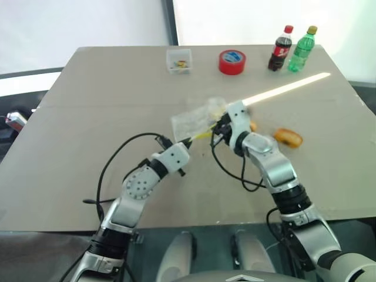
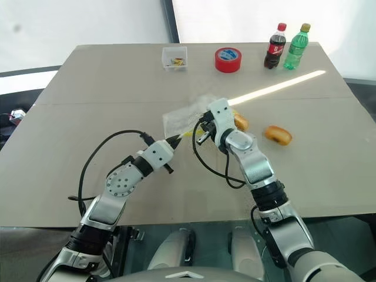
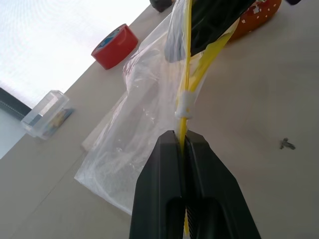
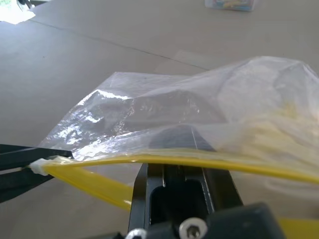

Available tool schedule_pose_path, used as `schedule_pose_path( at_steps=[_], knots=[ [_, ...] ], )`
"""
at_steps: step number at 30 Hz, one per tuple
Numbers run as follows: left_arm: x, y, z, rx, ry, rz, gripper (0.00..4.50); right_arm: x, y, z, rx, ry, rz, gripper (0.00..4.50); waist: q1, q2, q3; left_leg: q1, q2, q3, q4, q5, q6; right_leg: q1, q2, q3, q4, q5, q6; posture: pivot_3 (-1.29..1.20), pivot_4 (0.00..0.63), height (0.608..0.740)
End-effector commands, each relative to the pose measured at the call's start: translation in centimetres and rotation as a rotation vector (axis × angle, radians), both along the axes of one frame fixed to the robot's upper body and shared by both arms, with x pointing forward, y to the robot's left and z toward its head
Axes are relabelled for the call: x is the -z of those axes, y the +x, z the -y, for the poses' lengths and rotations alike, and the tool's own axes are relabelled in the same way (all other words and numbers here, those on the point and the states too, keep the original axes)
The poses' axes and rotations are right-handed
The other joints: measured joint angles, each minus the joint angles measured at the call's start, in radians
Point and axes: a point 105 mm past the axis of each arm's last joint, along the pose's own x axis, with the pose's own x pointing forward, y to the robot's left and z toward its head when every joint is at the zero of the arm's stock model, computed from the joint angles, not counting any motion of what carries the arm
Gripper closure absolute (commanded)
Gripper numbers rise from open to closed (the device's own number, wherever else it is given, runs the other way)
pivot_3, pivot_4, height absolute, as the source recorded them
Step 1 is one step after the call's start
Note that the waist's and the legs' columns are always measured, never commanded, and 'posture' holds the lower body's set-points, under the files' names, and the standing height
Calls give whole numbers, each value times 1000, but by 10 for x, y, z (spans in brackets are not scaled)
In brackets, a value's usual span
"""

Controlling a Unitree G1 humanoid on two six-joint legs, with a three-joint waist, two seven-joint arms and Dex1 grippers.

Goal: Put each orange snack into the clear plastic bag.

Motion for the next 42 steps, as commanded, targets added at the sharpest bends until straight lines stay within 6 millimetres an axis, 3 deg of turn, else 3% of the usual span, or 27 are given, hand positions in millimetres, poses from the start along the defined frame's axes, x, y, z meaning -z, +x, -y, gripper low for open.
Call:
schedule_pose_path(
  at_steps=[1, 5, 9, 16, 21, 26, 33, 37, 40, 42],
  knots=[
    [-12, -1, 5, 22, -19, 51, 4500, -16, -3, -20, -129, -166, 250, 3508, 0, 0, 0, 0, 0, 0, 0, 0, 0, 0, 0, 0, 0, 0, 0, 0, 150, 740],
    [-13, 4, 2, -19, -23, 52, 4500, -19, -4, -30, -228, -410, 555, 1921, 0, 0, 0, 0, 0, 0, 0, 0, 0, 0, 0, 0, 0, 0, 0, 0, 150, 740],
    [-11, 4, 2, -38, -43, 29, 4500, -17, 0, -26, -243, -513, 672, 24, 1, 0, 0, 0, 0, 0, 0, 0, 0, 0, 0, 0, 0, 0, 0, 0, 150, 740],
    [-15, 8, -1, -107, -88, 25, 4500, -6, 6, -6, -223, -637, 728, 24, 1, 0, 0, 0, 0, 0, 0, 0, 0, 0, 0, 0, 0, 0, 0, 0, 150, 740],
    [-17, 10, 0, -119, -103, 23, 4500, 0, 12, 27, -159, -710, 721, 24, 4, 0, 0, 0, 0, 0, 0, 0, 0, 0, 0, 0, 0, 0, 0, 0, 150, 740],
    [-16, 9, 1, -119, -110, 16, 4500, 1, 8, 43, -137, -728, 724, 24, 1, 0, 0, 0, 0, 0, 0, 0, 0, 0, 0, 1, 0, 0, 0, 0, 150, 740],
    [-16, 8, -1, -127, -111, 12, 4500, -23, -19, 57, -93, -466, 605, 24, 3, 0, 0, -1, 0, 0, 0, 0, 0, 1, 0, 1, -1, 0, 0, 0, 150, 740],
    [-16, 7, -4, -138, -111, 11, 4500, -25, -23, 87, 12, -198, 329, 24, 6, 0, 0, 0, 0, -1, 0, 0, 0, 2, 0, 0, -1, 0, 0, 0, 150, 740],
    [-16, 7, -6, -148, -113, 13, 4500, -18, -28, 98, 4, -60, 139, 24, 7, 0, 0, 0, 0, -1, 2, 0, 0, 3, 0, 0, -1, 0, 0, 0, 150, 740],
    [-16, 7, -10, -163, -117, 13, 4500, -20, -20, 106, 41, 50, 35, 24, 2, 0, 0, 0, 0, -1, 2, 0, 0, 3, 0, 0, -1, 0, 1, 0, 150, 740]
  ],
)
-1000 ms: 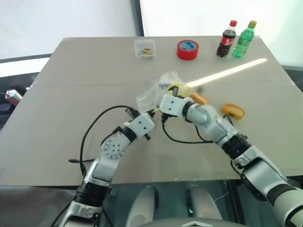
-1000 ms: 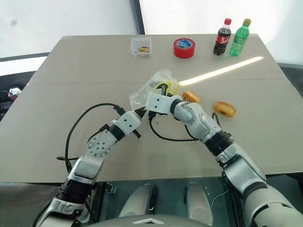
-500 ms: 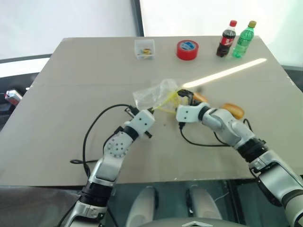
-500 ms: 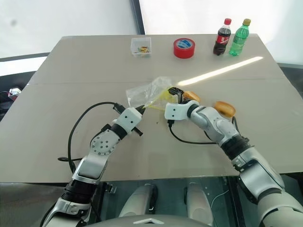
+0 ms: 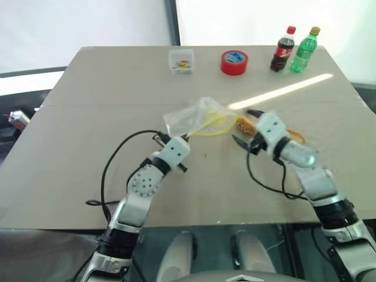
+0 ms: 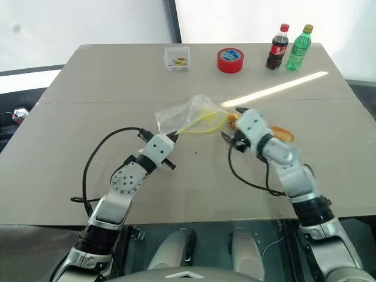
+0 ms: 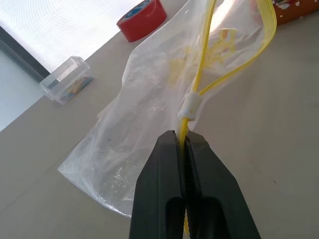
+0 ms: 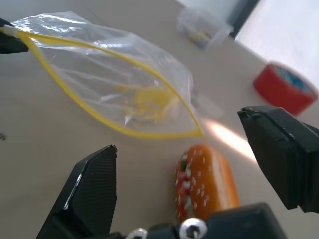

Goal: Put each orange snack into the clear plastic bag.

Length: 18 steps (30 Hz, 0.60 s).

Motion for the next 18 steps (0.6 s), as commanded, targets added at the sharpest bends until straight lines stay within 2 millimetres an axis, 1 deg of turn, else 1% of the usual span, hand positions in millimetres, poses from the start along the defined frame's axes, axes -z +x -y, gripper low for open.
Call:
schedule_pose_path(
  at_steps=[1, 4, 6, 12, 15, 18],
  knots=[
    [-16, -2, -5, -22, -24, 58, 4500, -18, 7, 7, 9, 184, -110, 24, -7, 0, 0, 0, 0, 1, 0, 0, 0, 0, 0, 0, 0, 0, 0, 0, 150, 740],
    [-16, -2, -5, -25, -28, 59, 4500, -18, 24, 14, 62, 264, -149, 24, -5, 0, 0, 1, 1, 1, 0, 0, 0, 0, 1, 0, 1, 0, 0, 0, 150, 740],
    [-16, -2, -5, -21, -26, 59, 4500, -14, 34, 17, 80, 292, -174, 24, -5, 0, 0, 1, 1, 0, 0, 0, 0, 0, 1, 0, 1, 0, 0, 0, 150, 740],
    [-17, 0, -10, -26, -13, 63, 4500, -2, 44, 13, 37, 381, -321, 24, -2, 0, 0, 0, 0, 1, -1, 0, 0, -1, 0, 0, -1, 0, 0, 0, 150, 740],
    [-19, 2, -11, -30, -8, 70, 4500, 7, 54, 18, 80, 371, -346, 24, -2, 0, 0, -1, 0, 1, -1, 0, 0, -1, 0, 0, -1, 0, 0, 0, 150, 740],
    [-20, 3, -11, -33, -7, 74, 4500, 5, 53, 14, 43, 374, -339, 24, -3, 0, 0, 0, 0, 1, -1, 0, 0, -1, 0, 0, 0, 0, 0, 0, 150, 740]
  ],
)
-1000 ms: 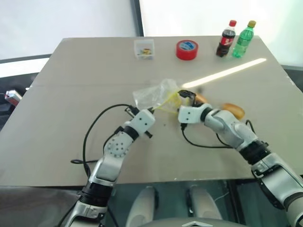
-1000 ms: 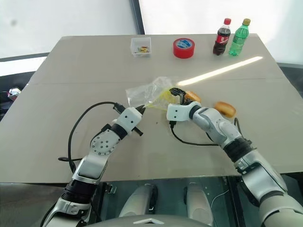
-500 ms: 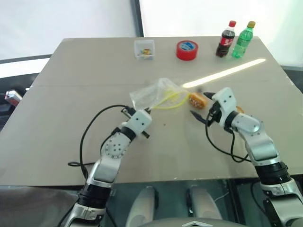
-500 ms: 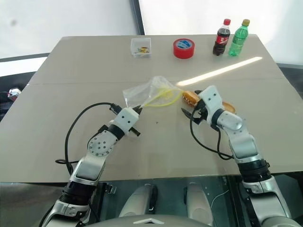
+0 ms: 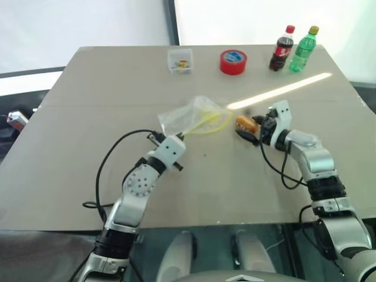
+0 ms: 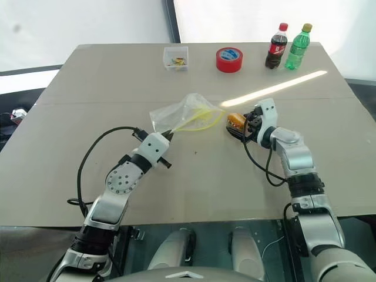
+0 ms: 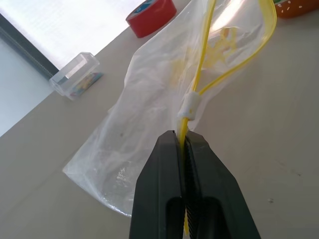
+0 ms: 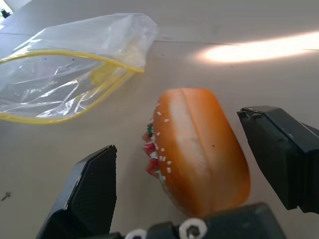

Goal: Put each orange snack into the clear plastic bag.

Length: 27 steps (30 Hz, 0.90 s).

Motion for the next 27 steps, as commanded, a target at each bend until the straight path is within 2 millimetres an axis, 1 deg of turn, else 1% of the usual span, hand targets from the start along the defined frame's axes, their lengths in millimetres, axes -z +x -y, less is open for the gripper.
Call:
schedule_pose_path(
  at_steps=[1, 2, 3, 4, 5, 6, 7, 10, 13, 16, 21, 25, 27],
  knots=[
    [-15, 1, -3, -10, -14, 57, 4500, -17, -1, -6, -51, 23, 59, 24, 0, 0, 0, 0, 0, 0, 0, 0, 0, 0, 0, 0, 0, 0, 0, 0, 150, 740],
    [-15, 1, -3, -11, -14, 57, 4500, -16, -2, -6, -58, 17, 57, 266, 0, 0, 0, 0, 0, 0, 0, 0, 0, 0, 0, 0, 0, 0, 0, 0, 150, 740],
    [-15, 1, -3, -11, -14, 57, 4500, -14, -3, -6, -63, 6, 54, 626, -1, 0, 0, 0, 0, 0, 0, 0, 0, 0, 0, 0, 0, 0, 0, 0, 150, 740],
    [-14, 1, -2, -11, -15, 56, 4500, -12, -4, -6, -63, -3, 50, 808, -1, 0, 0, 0, 0, 0, 0, 0, 0, 0, 0, 0, 0, 0, 0, 0, 150, 740],
    [-14, 1, -2, -11, -16, 56, 4500, -10, -5, -5, -61, -9, 48, 1351, -1, 0, 0, 0, 0, 0, 0, 0, 0, 0, 0, 0, 0, 0, 0, 0, 150, 740],
    [-14, 1, -2, -11, -17, 55, 4500, -9, -5, -4, -64, -13, 47, 1674, -1, 0, 0, 0, 0, 0, 0, 0, 0, 0, 0, 0, 0, 0, 0, 0, 150, 740],
    [-13, 1, -2, -10, -17, 54, 4500, -8, -7, -4, -67, -15, 46, 2229, -1, 0, 0, 0, 0, 0, 0, 0, 0, 0, 0, 0, 0, 0, 0, 0, 150, 740],
    [-12, 1, -1, -8, -18, 52, 4500, -8, -10, -4, -73, -17, 42, 3557, -1, 0, 0, 0, 0, 0, 0, 0, 0, 0, 0, 0, 0, 0, 0, 0, 150, 740],
    [-11, 2, 0, -6, -19, 50, 4500, -5, -11, 0, -58, -32, 41, 4469, 0, 0, 0, 0, 0, 0, 0, 0, 0, 0, 0, 0, 0, 0, 0, 0, 150, 740],
    [-11, 2, 1, -4, -18, 51, 4500, -5, -13, 2, -57, -29, 38, 4490, 2, 0, 0, 0, 0, 0, 0, 0, 0, 0, 0, 0, 0, 0, 0, 0, 150, 740],
    [-12, 3, -1, -7, -13, 53, 4500, -16, -24, 9, -82, 1, 23, 4490, 6, 0, 0, 0, 0, 0, 0, 0, 0, 0, 0, 0, 0, 0, 0, 0, 150, 740],
    [-13, 3, -1, -6, -10, 57, 4500, -34, -30, 17, -84, 21, 30, 4490, 5, 0, 0, 0, 0, 0, 0, 0, 0, 0, 0, 0, 0, 0, 0, 0, 150, 740],
    [-13, 4, 0, -6, -9, 58, 4500, -44, -39, 11, -132, 69, 11, 4490, 4, 0, 0, 0, 0, 0, 0, 0, 0, 0, 0, 0, 0, 0, 0, 0, 150, 740]
  ],
)
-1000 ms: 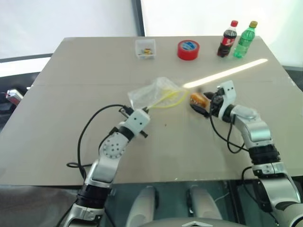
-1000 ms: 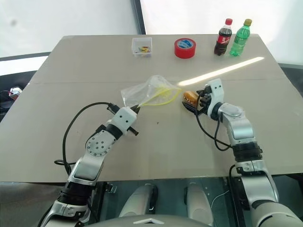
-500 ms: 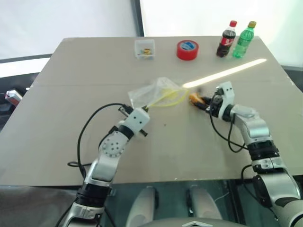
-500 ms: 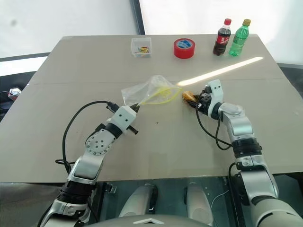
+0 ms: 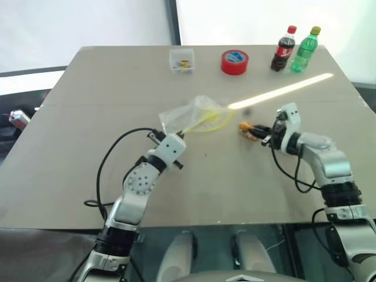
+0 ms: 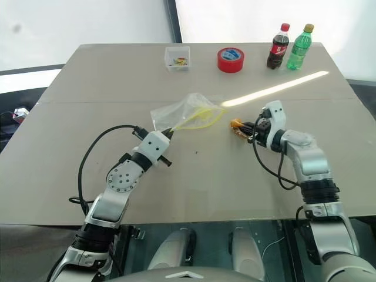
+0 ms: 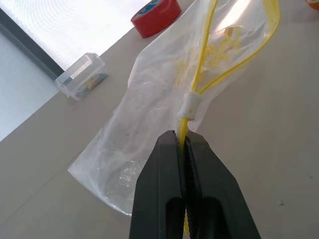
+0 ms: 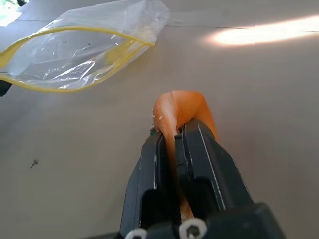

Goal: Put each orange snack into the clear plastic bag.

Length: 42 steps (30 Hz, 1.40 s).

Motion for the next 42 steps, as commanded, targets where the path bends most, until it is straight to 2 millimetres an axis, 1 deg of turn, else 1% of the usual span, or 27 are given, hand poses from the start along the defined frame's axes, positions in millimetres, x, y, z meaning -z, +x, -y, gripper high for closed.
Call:
schedule_pose_path(
  at_steps=[1, 6, 9, 13, 22, 27, 32, 34, 37, 42],
  knots=[
    [-12, 2, 0, 0, -7, 52, 4500, -35, -14, -10, -81, 91, 32, 4490, -3, 0, 0, 0, 0, 0, 0, 0, 0, 0, 0, 0, 0, 0, 0, 0, 150, 740],
    [-11, 3, 7, 25, -8, 52, 4500, -51, -22, -33, -136, 170, 10, 4490, -6, 0, 0, 0, 1, 0, 0, 0, 0, 0, 1, 0, 0, 0, 0, 0, 150, 740],
    [-12, 3, 11, 41, -13, 57, 4500, -50, -23, -43, -152, 175, -1, 4490, -3, 0, 0, 0, 0, 0, 0, 0, 0, 0, 0, 0, 0, 0, 0, 0, 150, 740],
    [-15, 2, 17, 72, -26, 65, 4500, -49, -18, -53, -160, 172, -4, 4490, -2, 0, 0, 0, 0, 0, 0, 0, 0, 0, 0, 0, 0, 0, 0, 0, 150, 740],
    [-16, -5, 30, 159, 0, 76, 4500, -51, -8, -67, -170, 164, -6, 4490, -3, 0, 0, 0, 0, 0, 0, 0, 0, 0, 0, 0, 0, 0, 0, 0, 150, 740],
    [-16, -9, 42, 214, -3, 70, 4500, -51, -5, -79, -178, 181, -28, 4490, -4, 0, 0, 0, 0, 0, 0, 0, 0, -1, 0, 0, 0, 0, 0, 0, 150, 740],
    [-15, -11, 53, 267, 3, 65, 4500, -41, 10, -90, -85, 193, -52, 4490, -6, 0, 0, 0, 0, 0, 0, 0, 0, -1, 0, 0, 0, 0, 0, 0, 150, 740],
    [-15, -11, 53, 271, 5, 64, 4500, -43, 13, -93, -71, 221, -53, 4490, -6, 0, 0, 0, 0, 0, 0, 0, 0, -1, 0, 0, 0, 0, 0, 0, 150, 740],
    [-14, -9, 50, 266, 7, 61, 4500, -56, 19, -97, -48, 326, -72, 4490, -7, 0, 0, -1, 0, 0, 0, 0, 0, -1, 0, 0, 0, 0, 0, 0, 150, 740],
    [-15, -8, 52, 266, 2, 62, 4500, -47, 25, -96, -2, 284, -69, 4490, -6, 0, 0, -1, 0, 0, -1, 0, 0, -2, 0, 0, 0, 0, 0, 0, 150, 740]
  ],
)
